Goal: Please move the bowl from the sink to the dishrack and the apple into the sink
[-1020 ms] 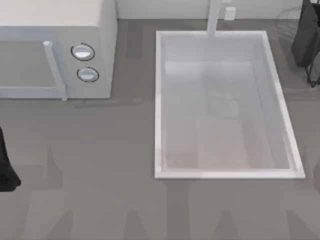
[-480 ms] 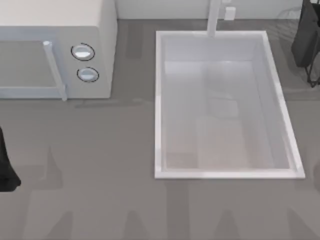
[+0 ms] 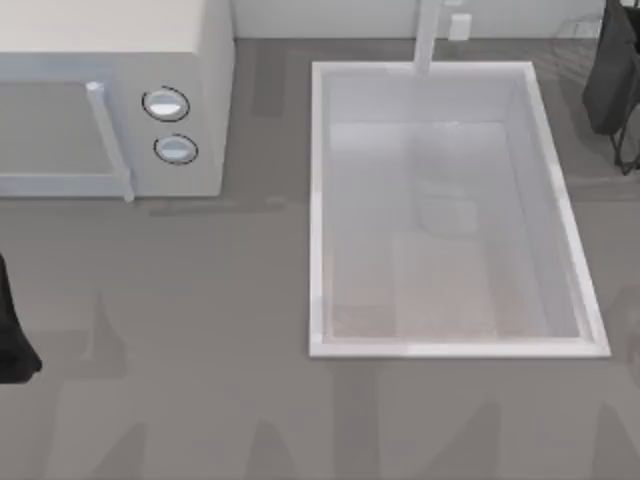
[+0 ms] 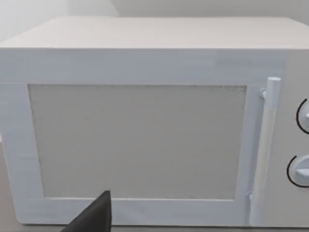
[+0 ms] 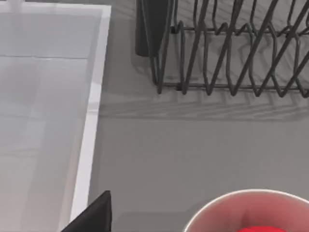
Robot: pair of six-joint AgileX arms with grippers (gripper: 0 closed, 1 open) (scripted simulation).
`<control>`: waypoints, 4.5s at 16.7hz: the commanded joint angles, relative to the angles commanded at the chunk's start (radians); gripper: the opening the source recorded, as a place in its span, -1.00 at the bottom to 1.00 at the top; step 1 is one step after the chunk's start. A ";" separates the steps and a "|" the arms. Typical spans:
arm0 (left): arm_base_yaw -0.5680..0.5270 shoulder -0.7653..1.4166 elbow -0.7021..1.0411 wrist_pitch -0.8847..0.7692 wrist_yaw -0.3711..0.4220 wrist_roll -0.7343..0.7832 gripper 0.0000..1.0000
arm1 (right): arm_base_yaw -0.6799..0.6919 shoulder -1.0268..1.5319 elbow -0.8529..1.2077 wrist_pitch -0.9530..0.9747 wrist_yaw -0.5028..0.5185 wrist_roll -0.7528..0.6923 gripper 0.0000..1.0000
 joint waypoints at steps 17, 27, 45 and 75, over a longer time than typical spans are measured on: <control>0.000 0.000 0.000 0.000 0.000 0.000 1.00 | -0.162 1.237 0.890 -0.773 0.003 -0.145 1.00; 0.000 0.000 0.000 0.000 0.000 0.000 1.00 | -0.162 1.291 0.916 -0.785 -0.003 -0.152 1.00; 0.000 0.000 0.000 0.000 0.000 0.000 1.00 | -0.165 1.471 0.685 -0.376 -0.002 -0.146 0.85; 0.000 0.000 0.000 0.000 0.000 0.000 1.00 | -0.180 1.241 0.881 -0.797 0.004 -0.118 -1.00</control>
